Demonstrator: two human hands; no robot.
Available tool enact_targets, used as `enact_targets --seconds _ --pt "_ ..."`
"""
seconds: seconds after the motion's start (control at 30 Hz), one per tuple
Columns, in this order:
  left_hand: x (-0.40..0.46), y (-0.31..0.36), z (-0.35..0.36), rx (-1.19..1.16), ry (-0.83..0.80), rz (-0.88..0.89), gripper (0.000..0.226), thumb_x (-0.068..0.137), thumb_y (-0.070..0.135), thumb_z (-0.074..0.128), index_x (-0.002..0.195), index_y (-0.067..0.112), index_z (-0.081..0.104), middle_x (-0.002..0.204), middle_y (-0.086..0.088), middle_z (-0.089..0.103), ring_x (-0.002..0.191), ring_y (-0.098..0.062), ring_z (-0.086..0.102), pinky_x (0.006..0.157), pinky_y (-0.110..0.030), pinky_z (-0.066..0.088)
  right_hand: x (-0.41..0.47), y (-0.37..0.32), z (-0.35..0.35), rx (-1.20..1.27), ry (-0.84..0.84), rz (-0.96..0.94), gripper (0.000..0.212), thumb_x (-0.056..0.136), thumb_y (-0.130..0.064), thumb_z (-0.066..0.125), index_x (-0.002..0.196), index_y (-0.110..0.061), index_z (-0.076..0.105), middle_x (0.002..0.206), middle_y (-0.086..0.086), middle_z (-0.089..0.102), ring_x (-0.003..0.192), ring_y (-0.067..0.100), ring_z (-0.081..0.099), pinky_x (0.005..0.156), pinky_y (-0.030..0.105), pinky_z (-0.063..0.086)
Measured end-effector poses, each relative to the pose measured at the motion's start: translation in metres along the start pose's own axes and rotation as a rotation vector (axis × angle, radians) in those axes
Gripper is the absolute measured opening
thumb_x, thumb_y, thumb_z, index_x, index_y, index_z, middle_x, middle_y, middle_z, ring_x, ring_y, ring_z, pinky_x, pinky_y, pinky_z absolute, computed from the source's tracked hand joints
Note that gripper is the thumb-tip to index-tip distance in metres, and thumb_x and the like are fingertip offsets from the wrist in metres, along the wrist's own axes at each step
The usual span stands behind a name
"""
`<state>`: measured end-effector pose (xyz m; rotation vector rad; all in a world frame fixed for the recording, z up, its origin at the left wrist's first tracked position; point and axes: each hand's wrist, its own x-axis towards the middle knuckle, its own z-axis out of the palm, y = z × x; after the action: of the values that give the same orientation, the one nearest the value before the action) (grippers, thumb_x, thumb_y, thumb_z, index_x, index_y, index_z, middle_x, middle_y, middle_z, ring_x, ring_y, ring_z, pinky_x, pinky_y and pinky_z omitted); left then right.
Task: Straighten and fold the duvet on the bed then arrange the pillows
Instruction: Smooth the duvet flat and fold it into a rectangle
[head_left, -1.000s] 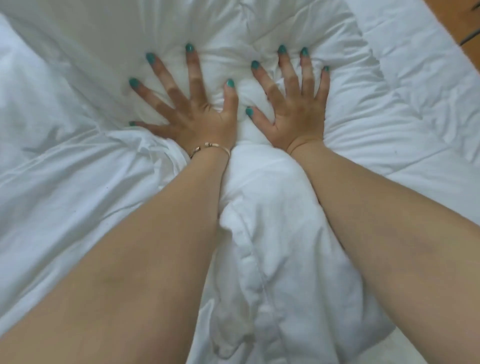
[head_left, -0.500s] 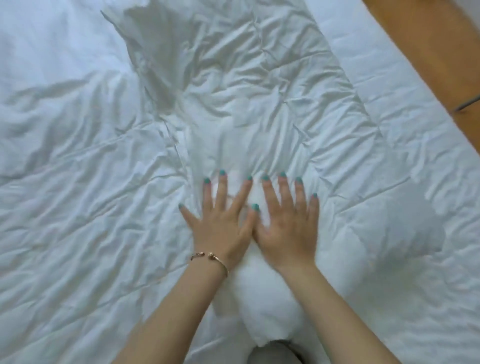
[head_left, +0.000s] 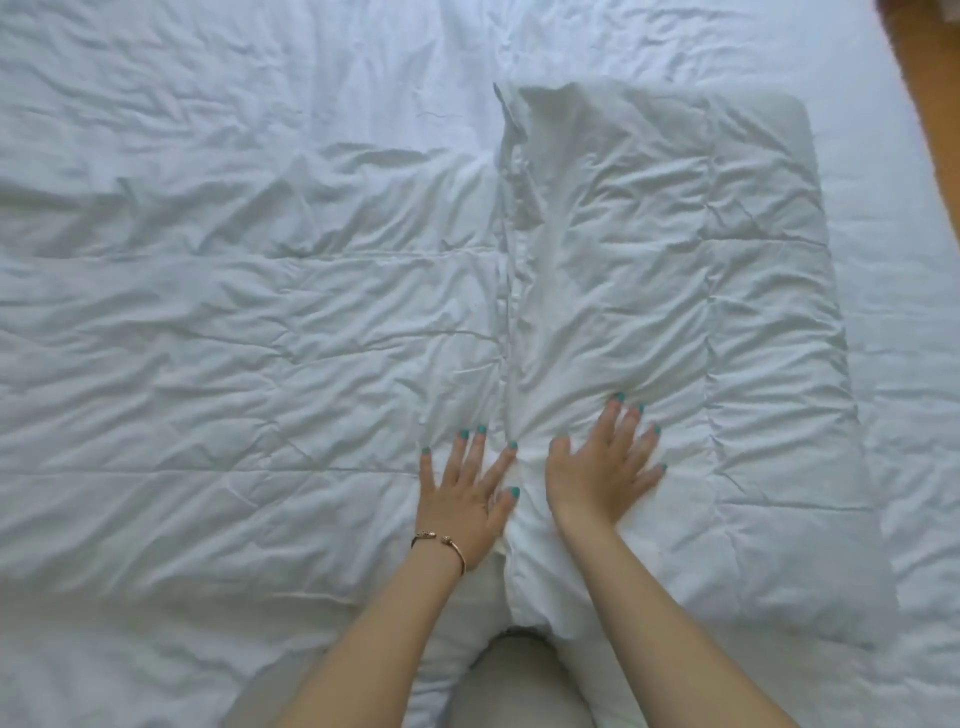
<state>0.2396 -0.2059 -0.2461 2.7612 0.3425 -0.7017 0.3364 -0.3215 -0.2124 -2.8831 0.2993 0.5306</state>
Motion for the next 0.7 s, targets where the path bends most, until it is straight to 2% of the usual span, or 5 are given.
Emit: enact_targets --seconds 0.07,0.2,0.3,0.47,0.7 --pt "-0.008 -0.011 0.002 -0.027 -0.002 0.044 0.053 0.095 0.058 -0.003 0.137 0.047 -0.033 0.155 0.010 -0.024 0.141 -0.010 -0.028 0.114 -0.050 -0.017 -0.012 -0.033 -0.007 0.034 -0.085 0.039 0.080 0.090 -0.037 0.047 0.155 -0.022 0.002 0.163 -0.003 -0.004 0.148 0.032 -0.009 0.115 0.059 0.000" --pt "-0.014 -0.062 -0.010 -0.015 0.116 -0.065 0.054 0.102 0.045 0.013 0.153 0.029 0.016 0.155 -0.001 0.032 0.145 -0.021 0.017 0.113 -0.049 0.012 -0.033 -0.077 0.007 -0.016 -0.124 -0.197 0.079 0.092 -0.033 0.046 0.153 -0.035 -0.004 0.163 -0.002 -0.004 0.148 0.030 -0.006 0.115 0.058 0.005" --pt "-0.028 -0.132 -0.022 0.009 0.116 -0.173 0.055 0.095 0.050 0.026 0.149 0.034 0.026 0.157 0.000 0.029 0.143 -0.022 0.021 0.112 -0.055 0.012 -0.058 -0.109 0.031 -0.087 -0.256 -0.323 0.076 0.093 -0.040 0.045 0.151 -0.042 -0.003 0.163 -0.004 -0.004 0.148 0.031 -0.005 0.115 0.056 0.008" --pt "-0.039 -0.263 -0.042 0.072 0.173 -0.069 0.058 0.093 0.060 0.030 0.148 0.041 0.027 0.159 0.003 0.022 0.146 -0.022 0.021 0.110 -0.062 0.013 -0.100 -0.173 0.071 -0.001 -0.224 -0.097 0.069 0.094 -0.030 0.045 0.153 -0.036 0.011 0.162 -0.001 0.003 0.147 0.034 0.004 0.114 0.052 0.021" --pt "-0.069 -0.482 -0.063 0.027 0.398 -0.217 0.066 0.090 0.063 0.034 0.150 0.038 0.026 0.159 -0.001 0.022 0.147 -0.022 0.021 0.116 -0.057 0.010 -0.196 -0.372 0.147 -0.108 -0.256 -0.245 0.075 0.092 -0.054 0.041 0.149 -0.048 -0.008 0.162 -0.005 -0.010 0.147 0.034 -0.006 0.114 0.060 0.009"
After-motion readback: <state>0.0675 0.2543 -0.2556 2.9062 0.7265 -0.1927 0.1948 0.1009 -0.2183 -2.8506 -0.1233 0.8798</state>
